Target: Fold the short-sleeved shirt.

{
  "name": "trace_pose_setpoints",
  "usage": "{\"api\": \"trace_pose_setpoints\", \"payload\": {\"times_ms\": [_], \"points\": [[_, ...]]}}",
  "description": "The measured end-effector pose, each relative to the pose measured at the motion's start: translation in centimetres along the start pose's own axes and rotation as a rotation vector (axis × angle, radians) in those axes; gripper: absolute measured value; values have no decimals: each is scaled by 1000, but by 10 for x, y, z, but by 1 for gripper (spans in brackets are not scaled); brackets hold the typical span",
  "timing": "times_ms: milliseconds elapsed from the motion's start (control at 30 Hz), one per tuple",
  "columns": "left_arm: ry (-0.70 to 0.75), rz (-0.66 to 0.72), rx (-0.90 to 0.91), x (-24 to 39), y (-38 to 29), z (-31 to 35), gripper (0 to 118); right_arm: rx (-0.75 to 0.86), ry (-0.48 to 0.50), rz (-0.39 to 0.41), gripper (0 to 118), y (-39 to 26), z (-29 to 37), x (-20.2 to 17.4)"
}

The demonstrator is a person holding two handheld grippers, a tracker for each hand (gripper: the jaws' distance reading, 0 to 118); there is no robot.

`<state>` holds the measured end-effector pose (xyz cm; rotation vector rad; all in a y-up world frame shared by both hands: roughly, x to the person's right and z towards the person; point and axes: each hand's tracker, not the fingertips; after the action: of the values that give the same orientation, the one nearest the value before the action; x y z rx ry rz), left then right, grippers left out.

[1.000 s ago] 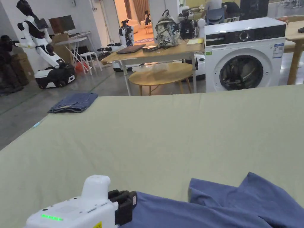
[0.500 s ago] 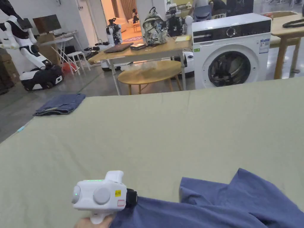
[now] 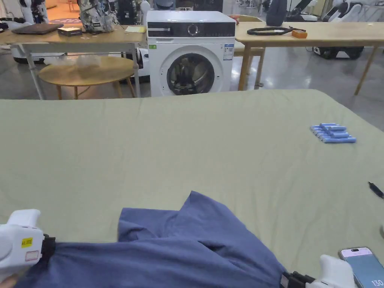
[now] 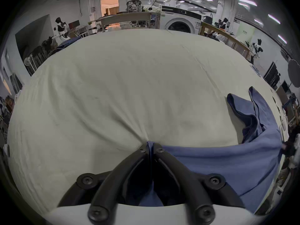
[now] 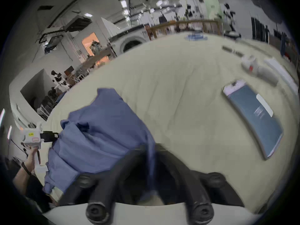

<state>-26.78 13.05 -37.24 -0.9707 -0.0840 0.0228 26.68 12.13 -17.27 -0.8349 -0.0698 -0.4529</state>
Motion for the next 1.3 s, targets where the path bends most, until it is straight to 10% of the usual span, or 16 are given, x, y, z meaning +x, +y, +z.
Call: {"api": "trace_pose_setpoints", "payload": {"times_ms": [300, 600, 1300], "points": [[-158, 122, 337, -19, -2, 113, 0, 146, 117, 10, 1, 22, 46, -5], [-194, 25, 761, -21, 28, 322, 0, 421, 268, 192, 1, 135, 141, -83], [-12, 15, 983, 4, 209, 419, 0, 715, 95, 381, 1, 357, 221, -236]]}}
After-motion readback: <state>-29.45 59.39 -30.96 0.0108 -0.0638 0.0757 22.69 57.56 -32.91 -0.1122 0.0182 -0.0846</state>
